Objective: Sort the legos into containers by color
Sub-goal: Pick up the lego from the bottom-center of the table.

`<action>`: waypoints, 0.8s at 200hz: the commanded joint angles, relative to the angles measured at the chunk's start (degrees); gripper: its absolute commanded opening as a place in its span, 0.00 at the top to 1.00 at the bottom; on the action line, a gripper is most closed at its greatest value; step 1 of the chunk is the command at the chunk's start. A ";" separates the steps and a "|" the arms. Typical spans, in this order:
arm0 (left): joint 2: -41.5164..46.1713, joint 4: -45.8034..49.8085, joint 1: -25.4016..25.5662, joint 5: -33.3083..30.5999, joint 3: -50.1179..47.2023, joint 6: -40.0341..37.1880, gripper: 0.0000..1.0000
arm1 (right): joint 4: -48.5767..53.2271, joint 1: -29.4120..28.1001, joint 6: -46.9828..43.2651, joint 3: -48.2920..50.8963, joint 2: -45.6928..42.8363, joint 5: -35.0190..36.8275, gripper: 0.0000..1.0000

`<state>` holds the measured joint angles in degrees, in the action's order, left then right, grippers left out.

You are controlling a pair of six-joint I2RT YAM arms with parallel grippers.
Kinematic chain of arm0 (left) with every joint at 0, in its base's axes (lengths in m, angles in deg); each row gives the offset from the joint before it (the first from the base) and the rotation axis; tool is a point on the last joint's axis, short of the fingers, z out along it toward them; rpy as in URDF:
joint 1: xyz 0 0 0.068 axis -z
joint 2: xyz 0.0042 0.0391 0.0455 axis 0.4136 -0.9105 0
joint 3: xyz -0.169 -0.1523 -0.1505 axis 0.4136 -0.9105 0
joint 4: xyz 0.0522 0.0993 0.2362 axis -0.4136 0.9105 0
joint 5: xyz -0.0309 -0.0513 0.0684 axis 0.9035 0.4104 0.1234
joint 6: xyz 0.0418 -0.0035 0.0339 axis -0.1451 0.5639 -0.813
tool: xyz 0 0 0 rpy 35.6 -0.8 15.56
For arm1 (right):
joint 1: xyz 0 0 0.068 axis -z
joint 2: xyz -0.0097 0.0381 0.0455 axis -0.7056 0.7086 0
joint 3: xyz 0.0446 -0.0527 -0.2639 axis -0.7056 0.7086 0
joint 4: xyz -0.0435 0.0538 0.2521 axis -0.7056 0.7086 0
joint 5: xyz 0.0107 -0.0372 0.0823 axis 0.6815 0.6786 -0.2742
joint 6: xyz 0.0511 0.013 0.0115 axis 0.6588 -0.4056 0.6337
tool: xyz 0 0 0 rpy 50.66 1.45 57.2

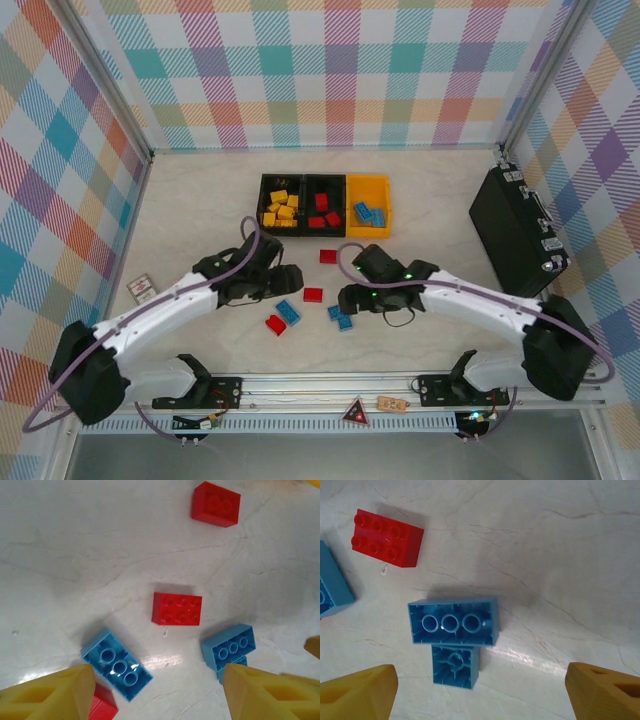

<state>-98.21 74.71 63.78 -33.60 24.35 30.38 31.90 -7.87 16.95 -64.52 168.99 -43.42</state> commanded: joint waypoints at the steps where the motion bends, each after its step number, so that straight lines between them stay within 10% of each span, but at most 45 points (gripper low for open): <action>1: 4.65 3.39 -1.04 -2.65 -3.03 3.14 0.28 | 0.43 -2.08 -1.70 -3.77 3.97 4.27 0.08; 160: 8.05 4.30 -1.67 -4.24 -8.77 6.24 0.22 | 4.82 -5.18 0.12 -13.55 21.58 5.25 0.18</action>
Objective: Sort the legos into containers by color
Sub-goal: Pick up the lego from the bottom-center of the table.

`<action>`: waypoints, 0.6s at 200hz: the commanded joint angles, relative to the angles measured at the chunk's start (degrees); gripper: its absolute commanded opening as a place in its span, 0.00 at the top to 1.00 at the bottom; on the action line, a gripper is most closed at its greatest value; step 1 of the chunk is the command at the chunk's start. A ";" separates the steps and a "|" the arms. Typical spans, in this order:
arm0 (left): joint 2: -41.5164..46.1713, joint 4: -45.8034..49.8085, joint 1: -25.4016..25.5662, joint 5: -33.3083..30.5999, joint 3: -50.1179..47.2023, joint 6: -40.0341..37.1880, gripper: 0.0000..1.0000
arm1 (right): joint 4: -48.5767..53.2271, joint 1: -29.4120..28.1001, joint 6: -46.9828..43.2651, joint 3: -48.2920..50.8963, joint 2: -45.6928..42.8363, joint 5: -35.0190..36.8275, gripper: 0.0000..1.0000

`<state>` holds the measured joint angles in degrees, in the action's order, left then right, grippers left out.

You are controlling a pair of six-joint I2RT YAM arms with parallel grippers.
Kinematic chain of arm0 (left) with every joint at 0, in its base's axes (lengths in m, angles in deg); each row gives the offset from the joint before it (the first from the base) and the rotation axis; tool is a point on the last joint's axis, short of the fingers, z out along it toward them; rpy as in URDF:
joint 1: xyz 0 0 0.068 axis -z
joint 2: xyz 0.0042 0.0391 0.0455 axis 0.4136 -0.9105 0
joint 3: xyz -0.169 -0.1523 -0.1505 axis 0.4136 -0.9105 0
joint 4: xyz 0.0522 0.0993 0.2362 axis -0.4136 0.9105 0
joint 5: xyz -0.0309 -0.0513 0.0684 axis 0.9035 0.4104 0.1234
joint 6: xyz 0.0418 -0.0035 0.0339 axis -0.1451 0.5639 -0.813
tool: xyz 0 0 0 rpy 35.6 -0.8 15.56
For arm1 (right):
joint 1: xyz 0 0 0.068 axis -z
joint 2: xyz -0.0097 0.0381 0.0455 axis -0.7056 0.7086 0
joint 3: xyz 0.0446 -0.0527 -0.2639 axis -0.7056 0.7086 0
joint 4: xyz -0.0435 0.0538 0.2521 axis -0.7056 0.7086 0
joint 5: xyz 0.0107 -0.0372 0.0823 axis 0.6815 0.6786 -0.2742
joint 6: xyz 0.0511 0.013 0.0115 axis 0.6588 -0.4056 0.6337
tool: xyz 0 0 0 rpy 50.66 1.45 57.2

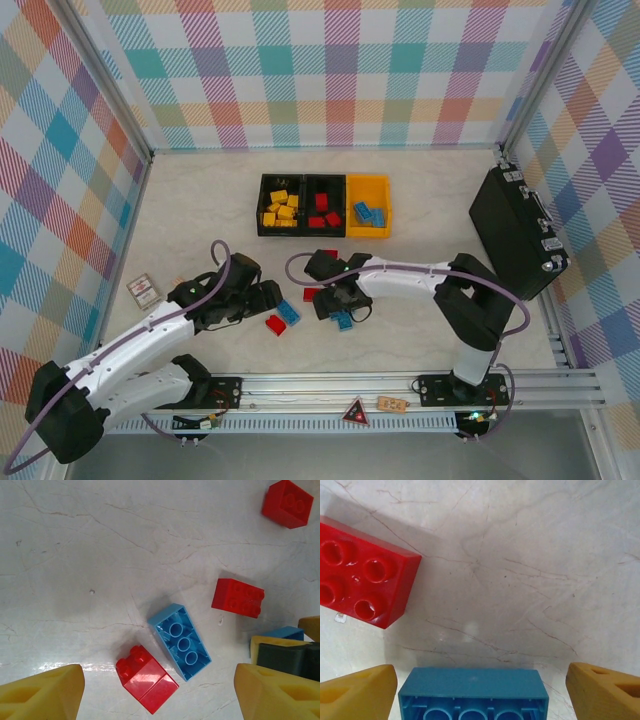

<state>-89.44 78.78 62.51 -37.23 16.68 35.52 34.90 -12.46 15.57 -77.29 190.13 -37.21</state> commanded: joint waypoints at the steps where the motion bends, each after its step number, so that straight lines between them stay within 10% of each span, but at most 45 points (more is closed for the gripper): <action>1: -0.75 0.20 -0.39 -0.59 -1.10 1.10 0.22 | 1.88 -0.58 1.54 -0.79 0.44 -0.99 0.18; 54: -1.58 -0.96 -0.41 -0.07 -1.68 1.97 0.23 | 2.01 -0.67 0.99 -1.78 -0.49 -0.07 0.38; 120: -1.44 -1.95 -0.40 0.71 -0.63 1.82 0.23 | 5.18 3.81 -2.84 -7.08 -7.55 3.55 0.39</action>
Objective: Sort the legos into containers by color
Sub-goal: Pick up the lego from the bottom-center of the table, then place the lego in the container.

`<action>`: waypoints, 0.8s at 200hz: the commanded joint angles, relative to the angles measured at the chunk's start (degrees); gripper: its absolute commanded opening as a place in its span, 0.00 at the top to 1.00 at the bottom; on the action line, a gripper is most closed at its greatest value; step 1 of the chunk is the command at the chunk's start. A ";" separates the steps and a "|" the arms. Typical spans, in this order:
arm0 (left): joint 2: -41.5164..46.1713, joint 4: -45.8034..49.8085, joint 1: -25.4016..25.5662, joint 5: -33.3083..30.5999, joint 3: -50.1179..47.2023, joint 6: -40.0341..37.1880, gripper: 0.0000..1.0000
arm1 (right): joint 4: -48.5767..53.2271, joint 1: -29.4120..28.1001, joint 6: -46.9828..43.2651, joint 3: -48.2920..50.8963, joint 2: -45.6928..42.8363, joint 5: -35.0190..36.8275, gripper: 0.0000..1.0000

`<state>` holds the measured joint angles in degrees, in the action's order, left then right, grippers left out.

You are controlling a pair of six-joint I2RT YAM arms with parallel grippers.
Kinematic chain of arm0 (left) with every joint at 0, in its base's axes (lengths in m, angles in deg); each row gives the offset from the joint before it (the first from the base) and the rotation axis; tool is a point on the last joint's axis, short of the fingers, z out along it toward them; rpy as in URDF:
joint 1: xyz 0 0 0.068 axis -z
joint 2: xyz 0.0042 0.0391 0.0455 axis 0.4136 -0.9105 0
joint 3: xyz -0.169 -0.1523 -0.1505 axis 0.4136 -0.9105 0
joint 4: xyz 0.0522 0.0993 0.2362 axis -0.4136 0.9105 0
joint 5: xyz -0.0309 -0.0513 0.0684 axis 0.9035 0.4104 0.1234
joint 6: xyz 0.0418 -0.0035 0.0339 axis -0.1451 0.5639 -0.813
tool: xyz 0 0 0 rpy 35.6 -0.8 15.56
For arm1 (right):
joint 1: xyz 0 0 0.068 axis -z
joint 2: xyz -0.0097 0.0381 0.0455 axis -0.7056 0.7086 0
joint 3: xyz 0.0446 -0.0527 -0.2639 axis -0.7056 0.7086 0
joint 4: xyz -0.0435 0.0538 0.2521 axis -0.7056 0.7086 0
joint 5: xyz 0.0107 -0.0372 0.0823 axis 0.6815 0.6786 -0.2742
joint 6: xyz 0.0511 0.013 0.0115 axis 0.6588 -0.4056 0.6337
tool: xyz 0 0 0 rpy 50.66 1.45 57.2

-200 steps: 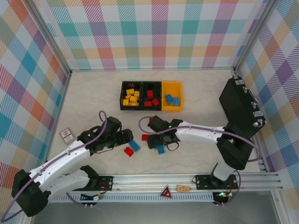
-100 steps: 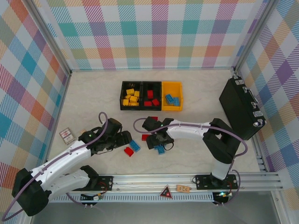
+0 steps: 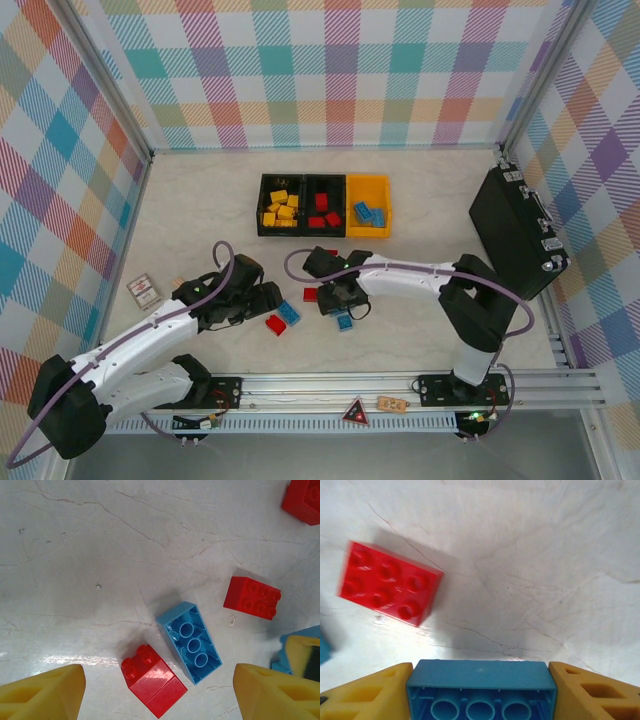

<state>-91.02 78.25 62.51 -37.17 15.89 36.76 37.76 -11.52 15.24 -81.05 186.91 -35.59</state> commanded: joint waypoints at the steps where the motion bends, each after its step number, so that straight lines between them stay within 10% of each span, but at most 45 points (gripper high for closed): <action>1: 0.11 -1.51 -0.39 0.66 0.18 0.56 0.22 | 2.49 3.10 -2.63 -3.43 -4.43 1.89 0.39; 160: -4.97 -8.23 1.25 4.15 4.23 -1.06 0.23 | 7.32 29.33 2.55 -37.14 18.42 4.59 0.38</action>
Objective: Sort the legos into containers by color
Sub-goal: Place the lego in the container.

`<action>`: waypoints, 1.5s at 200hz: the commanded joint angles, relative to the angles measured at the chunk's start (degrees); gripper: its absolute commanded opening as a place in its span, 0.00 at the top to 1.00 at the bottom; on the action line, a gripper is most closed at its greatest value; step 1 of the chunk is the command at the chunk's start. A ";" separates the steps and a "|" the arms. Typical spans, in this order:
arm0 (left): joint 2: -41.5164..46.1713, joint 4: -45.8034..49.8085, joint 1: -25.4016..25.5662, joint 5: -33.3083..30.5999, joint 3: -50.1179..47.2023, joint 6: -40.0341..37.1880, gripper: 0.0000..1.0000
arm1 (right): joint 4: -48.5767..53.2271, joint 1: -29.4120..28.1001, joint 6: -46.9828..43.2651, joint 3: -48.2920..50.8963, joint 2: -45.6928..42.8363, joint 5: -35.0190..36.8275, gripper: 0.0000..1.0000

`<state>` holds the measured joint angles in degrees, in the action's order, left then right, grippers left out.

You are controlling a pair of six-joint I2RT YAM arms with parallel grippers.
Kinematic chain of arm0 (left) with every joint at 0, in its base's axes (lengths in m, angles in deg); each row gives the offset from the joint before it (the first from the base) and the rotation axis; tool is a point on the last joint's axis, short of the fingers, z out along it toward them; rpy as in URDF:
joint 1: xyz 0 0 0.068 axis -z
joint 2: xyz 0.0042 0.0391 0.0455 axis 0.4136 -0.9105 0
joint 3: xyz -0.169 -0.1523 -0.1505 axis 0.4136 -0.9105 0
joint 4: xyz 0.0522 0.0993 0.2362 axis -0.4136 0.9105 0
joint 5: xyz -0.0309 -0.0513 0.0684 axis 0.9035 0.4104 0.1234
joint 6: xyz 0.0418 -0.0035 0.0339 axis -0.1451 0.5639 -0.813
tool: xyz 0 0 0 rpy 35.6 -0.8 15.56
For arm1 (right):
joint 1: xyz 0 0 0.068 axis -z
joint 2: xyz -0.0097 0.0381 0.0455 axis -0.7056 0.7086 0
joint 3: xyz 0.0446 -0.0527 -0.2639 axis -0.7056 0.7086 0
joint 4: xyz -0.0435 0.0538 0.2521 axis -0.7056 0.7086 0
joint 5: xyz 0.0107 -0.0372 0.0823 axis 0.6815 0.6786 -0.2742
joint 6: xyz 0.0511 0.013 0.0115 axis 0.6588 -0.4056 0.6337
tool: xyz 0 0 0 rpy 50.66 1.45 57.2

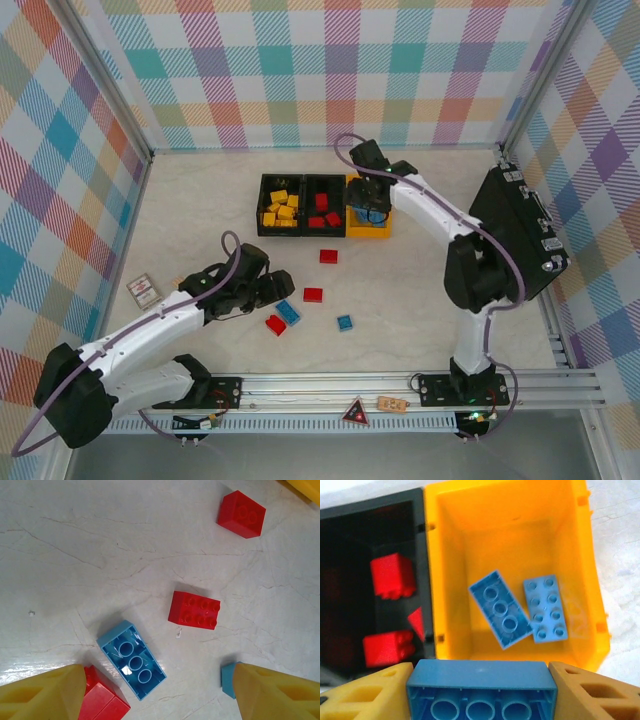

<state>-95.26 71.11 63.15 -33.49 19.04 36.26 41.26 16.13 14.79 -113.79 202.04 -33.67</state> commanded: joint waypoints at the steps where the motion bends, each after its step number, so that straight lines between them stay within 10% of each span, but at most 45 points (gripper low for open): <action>1: -0.80 -1.11 0.64 0.50 1.09 -0.54 0.23 | 3.87 1.72 3.08 -4.60 3.47 2.65 0.38; 212: -4.33 -2.85 0.71 1.31 0.09 -1.05 0.23 | 14.96 3.80 5.47 -27.76 18.30 8.10 0.21; 300: -1.91 2.25 0.77 -0.22 0.24 -0.64 0.24 | -0.48 -0.10 0.75 5.53 -10.21 0.77 0.22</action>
<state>-98.82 69.82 63.34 -32.93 19.02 36.06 46.37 17.09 17.50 -115.36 200.27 -29.34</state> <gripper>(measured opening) 0.764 0.781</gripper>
